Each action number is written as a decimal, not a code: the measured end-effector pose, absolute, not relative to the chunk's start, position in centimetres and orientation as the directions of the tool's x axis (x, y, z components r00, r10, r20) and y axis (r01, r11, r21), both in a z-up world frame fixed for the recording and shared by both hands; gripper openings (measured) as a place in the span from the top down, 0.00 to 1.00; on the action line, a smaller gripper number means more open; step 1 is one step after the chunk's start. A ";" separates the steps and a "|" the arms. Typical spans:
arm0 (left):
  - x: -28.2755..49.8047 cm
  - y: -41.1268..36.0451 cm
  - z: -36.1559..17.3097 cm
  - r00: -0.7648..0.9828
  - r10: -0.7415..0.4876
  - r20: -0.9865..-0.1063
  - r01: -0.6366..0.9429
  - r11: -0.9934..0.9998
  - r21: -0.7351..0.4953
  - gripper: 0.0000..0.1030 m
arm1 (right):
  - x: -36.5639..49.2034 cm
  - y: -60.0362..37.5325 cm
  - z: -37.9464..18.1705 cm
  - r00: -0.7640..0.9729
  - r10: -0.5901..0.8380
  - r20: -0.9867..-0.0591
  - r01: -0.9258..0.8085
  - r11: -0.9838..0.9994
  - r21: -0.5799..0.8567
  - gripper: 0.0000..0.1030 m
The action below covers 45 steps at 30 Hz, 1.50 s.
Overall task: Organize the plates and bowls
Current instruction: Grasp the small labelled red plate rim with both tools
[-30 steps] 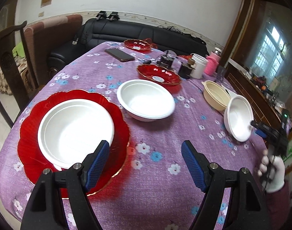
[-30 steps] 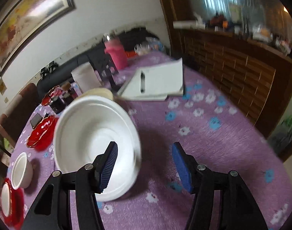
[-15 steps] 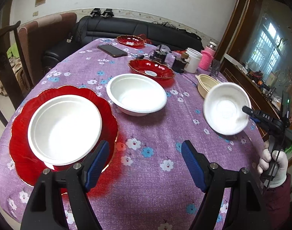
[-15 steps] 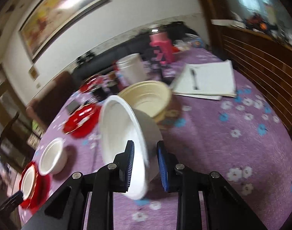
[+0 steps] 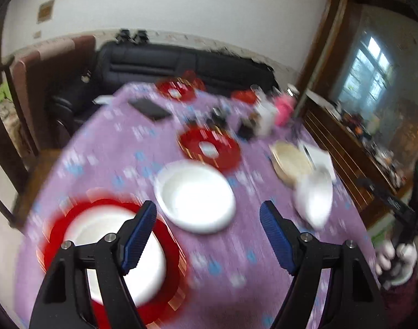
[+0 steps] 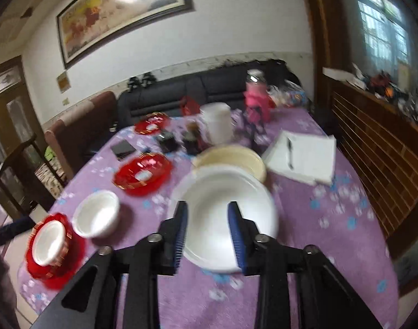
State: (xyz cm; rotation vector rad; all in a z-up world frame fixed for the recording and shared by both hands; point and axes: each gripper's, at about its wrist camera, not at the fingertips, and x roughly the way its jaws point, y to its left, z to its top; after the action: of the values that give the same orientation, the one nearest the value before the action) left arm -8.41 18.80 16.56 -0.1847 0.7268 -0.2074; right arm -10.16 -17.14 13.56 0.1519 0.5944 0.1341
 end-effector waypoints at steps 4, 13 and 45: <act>-1.8 20.6 20.1 0.734 -0.195 -0.650 0.067 0.974 -0.216 0.15 | -3.1 -14.1 15.3 0.728 0.351 -0.590 -0.160 0.923 0.351 0.60; 13.8 21.1 12.5 0.532 -0.220 -0.818 -0.002 0.965 -0.261 0.15 | 12.9 -4.8 5.7 0.502 0.350 -0.790 -0.012 0.917 0.399 0.59; 23.0 17.4 1.2 0.347 -0.312 -0.885 -0.058 0.934 -0.352 0.75 | 17.6 -5.2 -0.8 0.573 0.257 -0.778 0.112 0.916 0.385 0.87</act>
State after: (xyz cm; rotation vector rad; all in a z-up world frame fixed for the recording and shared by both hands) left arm 22.96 17.36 1.24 -0.3503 1.2124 -0.1692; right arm 17.61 -5.23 -0.76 0.4206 0.9650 0.0878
